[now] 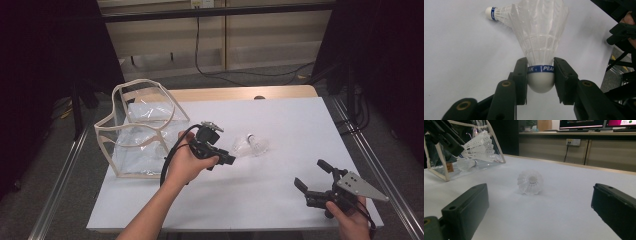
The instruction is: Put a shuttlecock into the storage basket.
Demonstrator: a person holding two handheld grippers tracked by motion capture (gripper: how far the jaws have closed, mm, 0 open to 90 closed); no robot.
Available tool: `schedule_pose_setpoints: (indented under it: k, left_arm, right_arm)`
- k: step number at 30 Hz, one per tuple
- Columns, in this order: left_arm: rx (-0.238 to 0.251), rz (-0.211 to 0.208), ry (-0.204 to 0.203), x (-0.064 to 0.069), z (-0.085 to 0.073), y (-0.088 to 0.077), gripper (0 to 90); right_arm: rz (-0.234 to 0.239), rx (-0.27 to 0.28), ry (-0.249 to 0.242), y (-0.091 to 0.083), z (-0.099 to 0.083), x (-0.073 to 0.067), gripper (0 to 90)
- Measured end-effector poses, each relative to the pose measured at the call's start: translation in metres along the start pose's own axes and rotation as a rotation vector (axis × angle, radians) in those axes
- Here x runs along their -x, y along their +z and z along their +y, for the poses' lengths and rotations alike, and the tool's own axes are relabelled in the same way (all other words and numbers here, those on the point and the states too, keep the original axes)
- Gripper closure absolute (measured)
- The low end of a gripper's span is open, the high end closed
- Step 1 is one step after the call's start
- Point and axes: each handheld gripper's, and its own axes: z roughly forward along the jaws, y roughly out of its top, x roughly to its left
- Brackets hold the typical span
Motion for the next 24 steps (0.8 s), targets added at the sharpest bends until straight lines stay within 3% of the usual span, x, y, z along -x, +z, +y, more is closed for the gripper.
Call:
schedule_pose_setpoints:
  k: [22,24]
  left_arm:
    - [0.006,-0.002,-0.060,-0.006,0.013,-0.017,65.5]
    - [-0.002,-0.002,-0.051,-0.007,0.015,-0.018,65.5]
  right_arm:
    - [0.002,0.000,0.004,0.000,0.000,0.000,1.0]
    - [0.002,0.000,0.000,0.000,0.000,0.000,1.0]
